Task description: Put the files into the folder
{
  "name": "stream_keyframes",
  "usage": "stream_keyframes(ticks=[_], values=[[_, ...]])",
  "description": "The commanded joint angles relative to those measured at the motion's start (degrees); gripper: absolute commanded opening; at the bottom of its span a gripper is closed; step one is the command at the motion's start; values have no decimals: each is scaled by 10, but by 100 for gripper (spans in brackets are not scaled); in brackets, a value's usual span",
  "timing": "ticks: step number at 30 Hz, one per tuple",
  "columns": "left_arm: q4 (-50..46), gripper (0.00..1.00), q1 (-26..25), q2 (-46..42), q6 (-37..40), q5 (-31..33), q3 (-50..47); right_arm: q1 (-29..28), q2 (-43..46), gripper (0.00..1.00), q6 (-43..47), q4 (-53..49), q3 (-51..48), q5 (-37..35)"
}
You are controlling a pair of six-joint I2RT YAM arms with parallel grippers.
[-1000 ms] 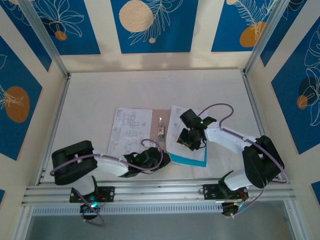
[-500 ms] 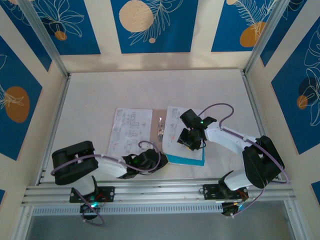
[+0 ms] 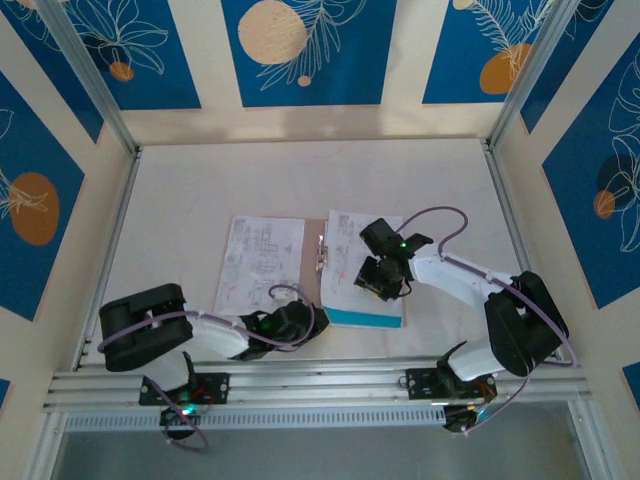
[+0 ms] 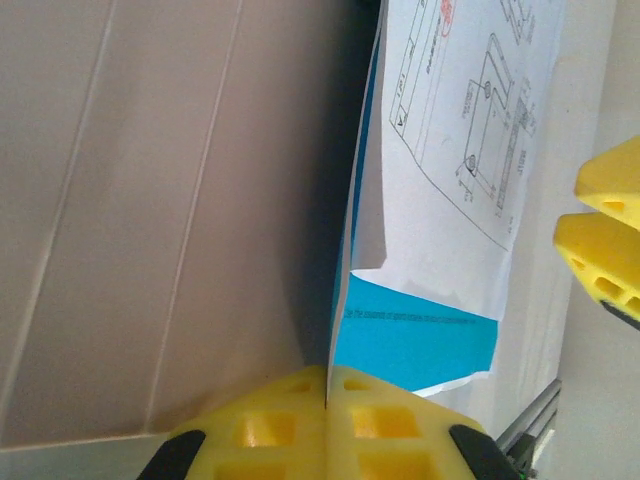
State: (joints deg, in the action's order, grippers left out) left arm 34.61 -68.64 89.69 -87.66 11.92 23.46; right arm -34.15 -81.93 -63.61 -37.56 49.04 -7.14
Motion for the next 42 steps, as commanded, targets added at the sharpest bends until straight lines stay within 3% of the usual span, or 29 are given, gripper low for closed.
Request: stream_keyframes(ticks=[1,13,22,25,42], values=[[36,0,0,8,-14,19,-3,5,-27,40,-15,10,10,2],[72,0,-1,36,-28,19,-14,11,-153,38,-55,62,48,58],[63,35,-2,25,-22,22,-14,3,-118,38,-46,59,-4,56],[55,42,-3,20,-20,26,-12,1,-104,38,-37,53,-17,53],[48,46,-3,18,-21,29,-14,-11,-80,39,2,52,-39,63]])
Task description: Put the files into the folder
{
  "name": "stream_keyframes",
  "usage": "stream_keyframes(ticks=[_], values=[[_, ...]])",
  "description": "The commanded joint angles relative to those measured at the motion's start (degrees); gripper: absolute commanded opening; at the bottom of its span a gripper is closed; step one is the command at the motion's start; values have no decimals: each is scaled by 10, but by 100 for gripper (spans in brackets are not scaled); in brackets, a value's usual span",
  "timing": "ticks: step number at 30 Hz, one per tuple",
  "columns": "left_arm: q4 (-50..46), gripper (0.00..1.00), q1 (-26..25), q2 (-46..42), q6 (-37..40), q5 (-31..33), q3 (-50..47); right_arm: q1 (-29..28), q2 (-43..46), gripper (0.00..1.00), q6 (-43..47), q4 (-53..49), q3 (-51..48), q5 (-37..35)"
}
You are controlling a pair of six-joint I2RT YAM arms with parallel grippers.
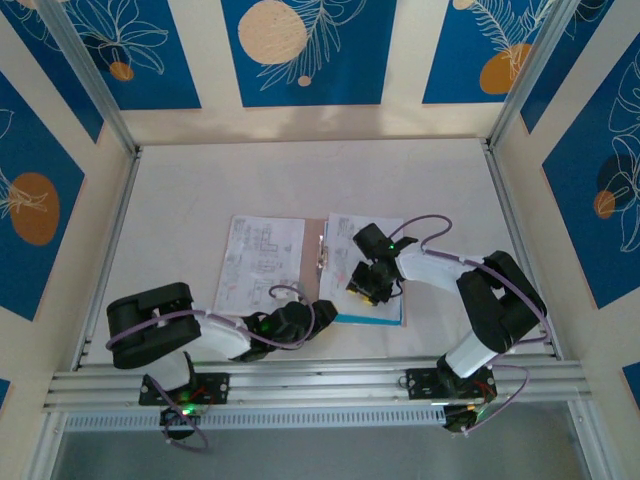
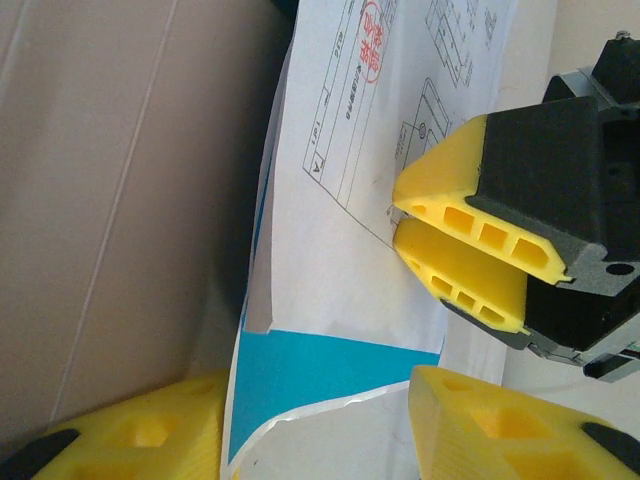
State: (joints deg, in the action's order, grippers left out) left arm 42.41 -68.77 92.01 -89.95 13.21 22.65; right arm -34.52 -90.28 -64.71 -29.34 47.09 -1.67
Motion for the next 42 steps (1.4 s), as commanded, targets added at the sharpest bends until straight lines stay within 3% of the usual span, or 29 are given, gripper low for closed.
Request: stream_keyframes(ticks=[1,16,27,33,38,42], values=[[-31,46,-1,-5,1,16,-5,-10,5,38,15,-31,-19,10],[-32,45,-1,-6,1,15,-6,-10,30,39,28,-39,-50,9],[-29,34,-1,-1,1,13,-6,-24,22,39,20,-40,-34,12],[-35,23,-1,-3,1,13,-5,-24,27,39,14,-36,-45,10],[-36,1,-1,-1,-1,11,-5,-24,27,39,16,-40,-34,6],[-32,0,-2,2,-7,9,-3,-25,39,43,25,-51,-16,-2]])
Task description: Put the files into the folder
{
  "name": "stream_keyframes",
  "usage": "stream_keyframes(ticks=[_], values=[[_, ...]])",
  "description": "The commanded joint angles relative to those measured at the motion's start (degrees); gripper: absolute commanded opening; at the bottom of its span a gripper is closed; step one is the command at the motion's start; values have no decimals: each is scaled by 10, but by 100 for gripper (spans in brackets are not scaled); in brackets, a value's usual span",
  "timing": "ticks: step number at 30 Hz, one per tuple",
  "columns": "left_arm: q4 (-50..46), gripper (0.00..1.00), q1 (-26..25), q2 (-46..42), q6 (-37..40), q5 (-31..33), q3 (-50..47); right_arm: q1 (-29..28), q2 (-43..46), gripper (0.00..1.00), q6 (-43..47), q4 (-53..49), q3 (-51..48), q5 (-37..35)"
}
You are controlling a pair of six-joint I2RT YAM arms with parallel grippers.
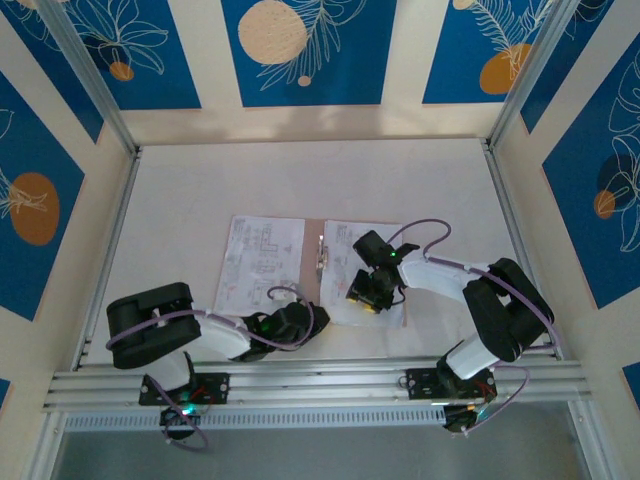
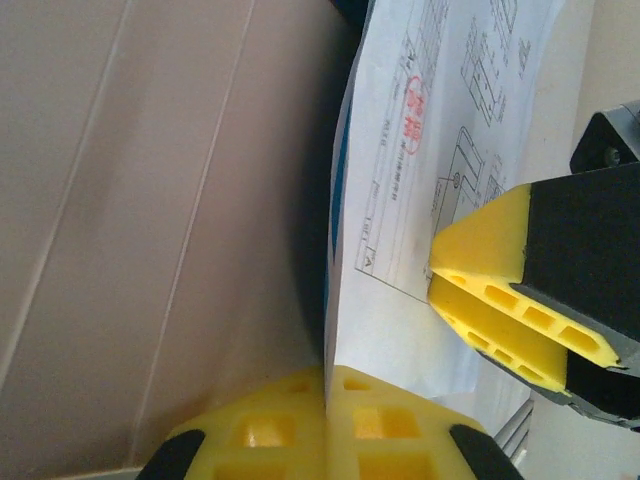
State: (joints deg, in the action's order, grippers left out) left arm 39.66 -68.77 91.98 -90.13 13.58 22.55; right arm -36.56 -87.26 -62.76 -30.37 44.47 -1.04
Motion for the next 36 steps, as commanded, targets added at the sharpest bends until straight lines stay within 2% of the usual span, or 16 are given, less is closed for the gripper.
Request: stream_keyframes(ticks=[1,8,18,36], values=[[-1,0,-2,4,-9,6,-3,-6,16,46,9,-47,17,-15],[27,0,-8,17,-36,17,-4,-4,90,60,8,-107,44,-93],[54,0,-15,30,-58,42,-7,76,142,58,22,-104,3,-79],[56,0,-24,36,-67,56,-8,87,173,59,30,-112,-4,-72]])
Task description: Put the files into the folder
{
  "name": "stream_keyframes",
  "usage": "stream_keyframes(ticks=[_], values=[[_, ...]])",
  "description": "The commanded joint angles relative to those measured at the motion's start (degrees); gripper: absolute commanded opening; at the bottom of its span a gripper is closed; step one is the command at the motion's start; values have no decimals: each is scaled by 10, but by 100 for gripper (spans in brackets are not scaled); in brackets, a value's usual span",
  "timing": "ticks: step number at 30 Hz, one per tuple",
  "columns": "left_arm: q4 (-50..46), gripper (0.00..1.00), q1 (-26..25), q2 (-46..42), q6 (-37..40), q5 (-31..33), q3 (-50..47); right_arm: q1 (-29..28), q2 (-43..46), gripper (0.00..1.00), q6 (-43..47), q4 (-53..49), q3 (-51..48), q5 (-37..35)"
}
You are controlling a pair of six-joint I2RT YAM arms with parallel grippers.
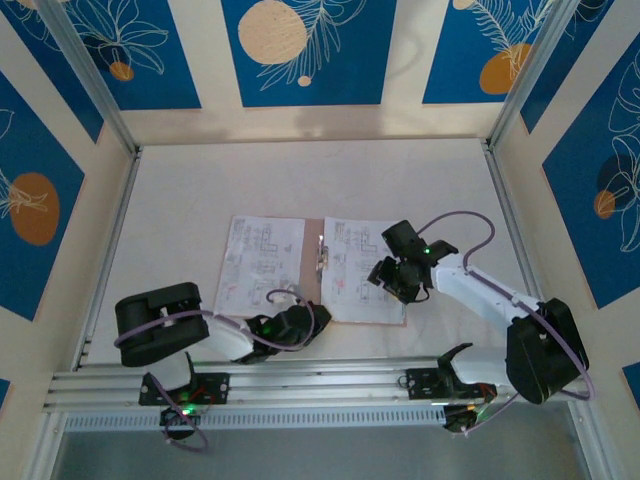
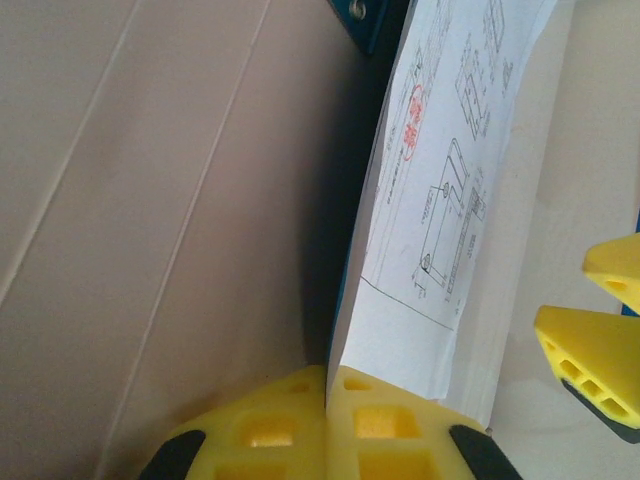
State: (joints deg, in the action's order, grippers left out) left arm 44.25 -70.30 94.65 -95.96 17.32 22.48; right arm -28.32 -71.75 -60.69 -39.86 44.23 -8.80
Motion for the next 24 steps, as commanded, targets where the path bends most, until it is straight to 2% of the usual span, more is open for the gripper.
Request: stream_keyframes(ticks=[1,4,9,17,24], values=[[9,3,-11,9,-10,18,-6,7,21,60,9,-19,-2,6],[1,16,-14,7,-11,19,-5,11,31,60,12,-24,-1,7],[-11,25,-20,-4,-12,28,-7,17,47,60,15,-32,0,11],[-79,49,-33,-51,-5,43,-2,37,69,61,23,-35,-2,24],[-93,58,-41,-63,-5,45,0,46,80,61,29,-40,3,31]])
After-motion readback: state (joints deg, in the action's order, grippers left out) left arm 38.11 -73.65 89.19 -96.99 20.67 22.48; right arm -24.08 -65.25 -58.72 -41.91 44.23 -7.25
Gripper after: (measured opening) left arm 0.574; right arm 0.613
